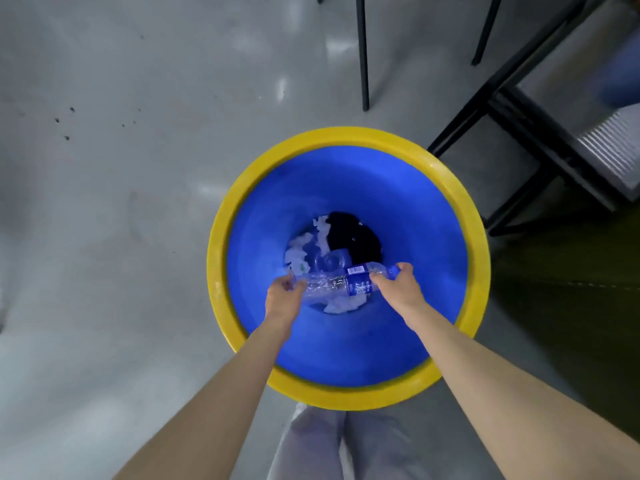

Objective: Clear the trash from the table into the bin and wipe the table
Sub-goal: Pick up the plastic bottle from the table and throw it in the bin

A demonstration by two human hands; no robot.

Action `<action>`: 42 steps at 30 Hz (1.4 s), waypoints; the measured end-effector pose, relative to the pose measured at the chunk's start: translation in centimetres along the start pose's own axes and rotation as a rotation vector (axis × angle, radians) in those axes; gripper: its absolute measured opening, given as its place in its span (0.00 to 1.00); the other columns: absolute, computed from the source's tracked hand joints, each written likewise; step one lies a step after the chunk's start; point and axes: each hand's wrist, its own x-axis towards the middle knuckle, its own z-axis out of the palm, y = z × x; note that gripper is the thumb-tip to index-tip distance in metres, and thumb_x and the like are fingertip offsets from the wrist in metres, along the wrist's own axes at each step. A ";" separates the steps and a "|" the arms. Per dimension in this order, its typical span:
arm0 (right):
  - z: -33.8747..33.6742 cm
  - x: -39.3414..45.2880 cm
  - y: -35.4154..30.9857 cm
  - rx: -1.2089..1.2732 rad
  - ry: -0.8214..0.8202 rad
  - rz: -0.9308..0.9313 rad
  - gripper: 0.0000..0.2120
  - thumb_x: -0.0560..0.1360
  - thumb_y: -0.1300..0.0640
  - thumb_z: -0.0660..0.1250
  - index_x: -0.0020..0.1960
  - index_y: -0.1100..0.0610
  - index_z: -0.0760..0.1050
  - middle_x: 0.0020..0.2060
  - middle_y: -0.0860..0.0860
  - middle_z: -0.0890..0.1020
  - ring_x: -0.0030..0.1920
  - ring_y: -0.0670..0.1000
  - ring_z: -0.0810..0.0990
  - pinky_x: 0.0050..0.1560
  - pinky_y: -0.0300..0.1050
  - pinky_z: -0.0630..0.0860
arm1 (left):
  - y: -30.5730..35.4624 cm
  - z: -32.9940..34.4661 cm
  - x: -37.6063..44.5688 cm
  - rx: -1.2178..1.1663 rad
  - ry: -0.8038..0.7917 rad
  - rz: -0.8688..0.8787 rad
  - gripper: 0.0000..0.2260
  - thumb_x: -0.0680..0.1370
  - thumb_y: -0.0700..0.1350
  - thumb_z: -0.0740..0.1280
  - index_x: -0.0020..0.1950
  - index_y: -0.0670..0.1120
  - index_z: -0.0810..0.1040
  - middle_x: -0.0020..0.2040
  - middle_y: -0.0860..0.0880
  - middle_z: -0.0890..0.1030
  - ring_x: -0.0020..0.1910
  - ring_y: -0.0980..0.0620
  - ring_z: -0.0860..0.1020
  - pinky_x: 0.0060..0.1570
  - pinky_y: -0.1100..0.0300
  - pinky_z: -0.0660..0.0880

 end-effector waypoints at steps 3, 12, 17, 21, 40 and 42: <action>2.3 4.2 1.2 0.057 0.035 0.056 0.26 0.77 0.48 0.68 0.69 0.59 0.64 0.62 0.55 0.72 0.53 0.53 0.73 0.47 0.44 0.68 | -0.8 1.8 4.2 0.046 0.009 -0.015 0.20 0.80 0.48 0.67 0.71 0.45 0.71 0.65 0.47 0.75 0.60 0.45 0.76 0.59 0.52 0.75; 8.0 17.7 7.2 0.057 0.155 0.278 0.24 0.77 0.49 0.65 0.65 0.65 0.71 0.64 0.62 0.74 0.55 0.59 0.76 0.57 0.56 0.75 | -6.1 8.4 15.9 0.183 -0.059 -0.112 0.14 0.80 0.42 0.67 0.65 0.46 0.73 0.55 0.49 0.73 0.51 0.48 0.73 0.49 0.60 0.68; 10.4 23.0 11.0 0.077 0.133 0.337 0.14 0.78 0.50 0.62 0.51 0.63 0.75 0.49 0.59 0.77 0.46 0.58 0.76 0.44 0.51 0.74 | -9.9 9.9 20.7 0.245 -0.124 -0.254 0.17 0.81 0.46 0.65 0.68 0.43 0.73 0.58 0.45 0.77 0.56 0.43 0.76 0.61 0.50 0.74; 12.9 26.7 13.6 0.193 0.098 0.405 0.08 0.78 0.53 0.63 0.49 0.58 0.74 0.44 0.52 0.78 0.42 0.53 0.77 0.49 0.53 0.79 | -12.2 11.5 24.8 0.242 -0.109 -0.331 0.08 0.80 0.42 0.59 0.57 0.43 0.75 0.45 0.47 0.74 0.41 0.47 0.70 0.50 0.52 0.73; 16.4 33.7 17.6 0.219 0.044 0.489 0.07 0.80 0.55 0.60 0.53 0.57 0.73 0.46 0.53 0.78 0.37 0.51 0.75 0.35 0.44 0.72 | -15.8 15.0 31.3 0.186 -0.160 -0.401 0.08 0.82 0.43 0.57 0.48 0.51 0.74 0.45 0.52 0.74 0.51 0.46 0.70 0.55 0.49 0.75; 16.6 33.8 17.9 0.195 0.060 0.481 0.06 0.81 0.55 0.61 0.52 0.58 0.73 0.43 0.53 0.77 0.34 0.49 0.71 0.31 0.42 0.66 | -15.7 15.0 31.2 0.181 -0.128 -0.393 0.11 0.82 0.41 0.55 0.42 0.53 0.69 0.41 0.54 0.68 0.49 0.47 0.66 0.49 0.52 0.71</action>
